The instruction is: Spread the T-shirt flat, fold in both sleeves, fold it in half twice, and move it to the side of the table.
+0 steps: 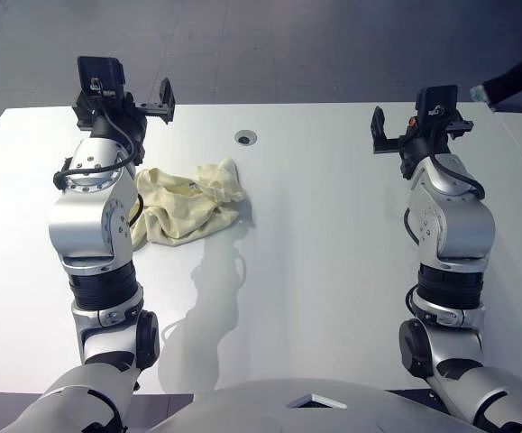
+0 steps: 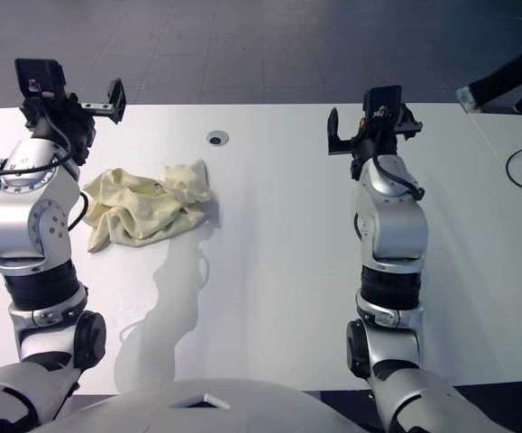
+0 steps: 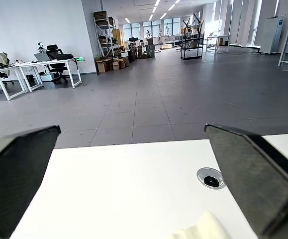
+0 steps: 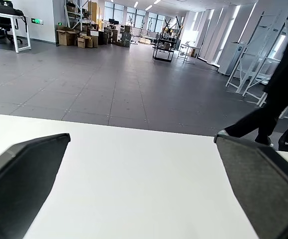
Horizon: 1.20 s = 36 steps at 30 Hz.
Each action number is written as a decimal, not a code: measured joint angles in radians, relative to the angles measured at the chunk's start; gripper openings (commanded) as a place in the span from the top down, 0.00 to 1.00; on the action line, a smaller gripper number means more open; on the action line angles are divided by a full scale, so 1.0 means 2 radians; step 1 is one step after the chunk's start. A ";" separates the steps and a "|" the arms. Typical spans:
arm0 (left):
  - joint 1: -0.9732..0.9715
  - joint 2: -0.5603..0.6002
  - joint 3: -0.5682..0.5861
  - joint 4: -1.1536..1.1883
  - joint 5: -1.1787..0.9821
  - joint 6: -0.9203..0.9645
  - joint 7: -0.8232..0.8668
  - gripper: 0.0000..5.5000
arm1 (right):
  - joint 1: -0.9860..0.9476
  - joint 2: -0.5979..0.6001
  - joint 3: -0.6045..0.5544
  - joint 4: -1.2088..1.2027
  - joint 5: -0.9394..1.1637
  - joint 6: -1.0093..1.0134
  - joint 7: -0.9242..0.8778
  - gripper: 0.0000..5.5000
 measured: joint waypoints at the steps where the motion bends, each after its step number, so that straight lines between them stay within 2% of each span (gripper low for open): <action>1: 0.000 0.000 0.000 0.000 0.000 0.000 0.000 0.02 | 0.000 0.000 0.000 0.000 0.000 0.000 0.000 0.02; 36: 0.000 0.000 0.004 0.000 -0.006 0.004 0.000 0.02 | 0.000 0.006 -0.009 -0.014 0.027 -0.006 0.018 0.02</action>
